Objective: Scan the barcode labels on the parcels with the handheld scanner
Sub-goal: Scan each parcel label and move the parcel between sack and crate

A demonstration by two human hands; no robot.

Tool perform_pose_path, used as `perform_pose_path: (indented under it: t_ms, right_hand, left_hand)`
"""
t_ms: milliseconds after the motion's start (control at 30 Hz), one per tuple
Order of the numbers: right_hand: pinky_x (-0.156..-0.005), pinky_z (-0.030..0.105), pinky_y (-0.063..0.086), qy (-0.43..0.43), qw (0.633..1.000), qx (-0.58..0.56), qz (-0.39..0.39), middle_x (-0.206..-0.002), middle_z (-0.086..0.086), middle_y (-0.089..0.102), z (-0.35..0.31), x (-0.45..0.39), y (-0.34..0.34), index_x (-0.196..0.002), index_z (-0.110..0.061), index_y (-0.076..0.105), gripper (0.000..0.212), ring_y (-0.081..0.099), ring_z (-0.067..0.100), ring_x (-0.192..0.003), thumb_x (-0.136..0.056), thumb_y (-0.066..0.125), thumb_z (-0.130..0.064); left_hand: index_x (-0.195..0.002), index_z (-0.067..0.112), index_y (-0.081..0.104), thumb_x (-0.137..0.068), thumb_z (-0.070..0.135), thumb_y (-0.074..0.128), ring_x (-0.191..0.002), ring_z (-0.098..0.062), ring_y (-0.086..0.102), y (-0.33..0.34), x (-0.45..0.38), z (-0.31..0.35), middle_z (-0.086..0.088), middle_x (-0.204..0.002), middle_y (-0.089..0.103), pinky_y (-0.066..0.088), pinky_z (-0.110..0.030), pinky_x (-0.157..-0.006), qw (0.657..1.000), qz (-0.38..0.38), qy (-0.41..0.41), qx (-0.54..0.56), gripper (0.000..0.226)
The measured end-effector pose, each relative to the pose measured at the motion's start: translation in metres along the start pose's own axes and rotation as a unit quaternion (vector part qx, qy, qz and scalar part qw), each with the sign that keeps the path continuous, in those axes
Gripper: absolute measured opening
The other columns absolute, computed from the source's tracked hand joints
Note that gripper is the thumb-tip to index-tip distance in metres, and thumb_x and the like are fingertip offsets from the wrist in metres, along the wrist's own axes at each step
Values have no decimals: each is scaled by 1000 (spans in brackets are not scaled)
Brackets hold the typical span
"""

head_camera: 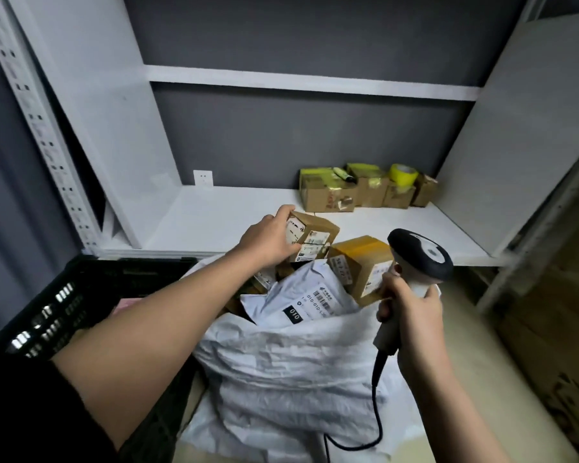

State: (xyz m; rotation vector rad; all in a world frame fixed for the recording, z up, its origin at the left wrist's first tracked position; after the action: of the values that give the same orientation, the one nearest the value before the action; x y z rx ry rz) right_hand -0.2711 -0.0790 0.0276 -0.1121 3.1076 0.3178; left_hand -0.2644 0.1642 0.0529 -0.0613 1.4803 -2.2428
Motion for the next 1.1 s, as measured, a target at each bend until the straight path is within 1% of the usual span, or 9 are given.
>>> perform_pose_path:
  t_ms: [133, 233, 367, 467, 600, 767, 900, 1000, 1100]
  right_hand:
    - [-36, 22, 31, -21, 999, 7, 37, -61, 3, 52, -4, -14, -20, -104, -13, 50, 19, 43, 17, -46, -89, 62, -10]
    - [-39, 23, 33, -30, 997, 12, 71, -74, 8, 52, -2, -25, -36, -112, -16, 47, 32, 46, 21, -51, -87, 66, -10]
    - [-57, 34, 46, -18, 988, 55, 143, -97, 14, 57, 8, -43, -50, -110, -17, 40, 46, 56, 23, -60, -80, 75, -19]
    - [-82, 50, 54, 6, 974, 147, 170, -116, 17, 59, 21, -55, -52, -115, -20, 41, 68, 65, 36, -92, -62, 79, -42]
    - [-91, 45, 46, 48, 961, 209, 177, -121, 19, 62, 31, -60, -43, -127, -9, 42, 64, 59, 40, -111, -79, 78, -33]
    - [-85, 35, 41, 57, 960, 176, 212, -119, 17, 62, 27, -64, -40, -127, -8, 46, 52, 58, 36, -109, -83, 71, -21]
    - [-79, 31, 43, 28, 974, 118, 193, -107, 8, 58, 14, -64, -38, -118, -8, 48, 42, 55, 25, -92, -82, 69, -8]
    - [-86, 35, 49, -1, 984, 54, 167, -108, 8, 61, 0, -61, -32, -112, -16, 48, 40, 60, 22, -94, -80, 70, -6]
    - [-75, 30, 49, -25, 988, -12, 152, -94, 0, 60, -17, -59, -30, -113, -15, 49, 41, 59, 17, -85, -80, 71, -4]
  left_hand:
    - [-142, 35, 31, -84, 39, 67, -107, -29, 59, -2, -9, 4, -5, -127, 59, 49, -35, -89, 996, -77, 3, 40, 68]
    - [-136, 32, 40, -82, 36, 71, -110, -25, 57, 10, -10, 0, -3, -129, 58, 46, -34, -93, 986, -168, 6, -24, 62]
    - [-138, 26, 41, -87, 27, 65, -113, -23, 56, 38, -13, 8, -4, -131, 57, 44, -30, -97, 973, -229, 3, 25, 57]
    - [-142, 23, 39, -95, 29, 53, -112, -25, 58, 54, -13, 15, -8, -132, 57, 45, -30, -94, 965, -261, -6, 20, 49]
    - [-139, 29, 43, -93, 44, 51, -124, -29, 45, 52, -7, 15, -11, -135, 47, 39, -34, -102, 979, -200, -11, -27, 48]
    - [-145, 42, 28, -87, 63, 50, -134, -30, 37, 56, 11, 32, -7, -150, 31, 36, -39, -106, 984, -171, 27, 44, 65]
    - [-143, 61, 2, -88, 73, 33, -144, -34, 14, 70, 19, 56, 5, -160, 11, 29, -49, -112, 973, -207, 93, -33, 64]
    - [-143, 60, 7, -94, 65, 29, -139, -34, 20, 82, 25, 73, 4, -157, 18, 29, -49, -110, 959, -192, 173, -113, 54]
    - [-146, 53, 17, -98, 53, 31, -139, -31, 20, 88, 20, 75, -1, -154, 24, 25, -49, -111, 948, -225, 176, -139, 50]
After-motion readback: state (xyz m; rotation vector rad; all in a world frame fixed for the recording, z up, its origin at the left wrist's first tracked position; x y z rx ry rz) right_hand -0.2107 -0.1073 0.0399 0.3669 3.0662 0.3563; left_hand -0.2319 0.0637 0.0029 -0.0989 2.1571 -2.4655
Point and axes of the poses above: each hand's wrist, its own x-axis away from the middle knuckle, its own y-axis out of the palm, z = x × y, the point moved 3 cm from there along -x, towards the middle knuckle
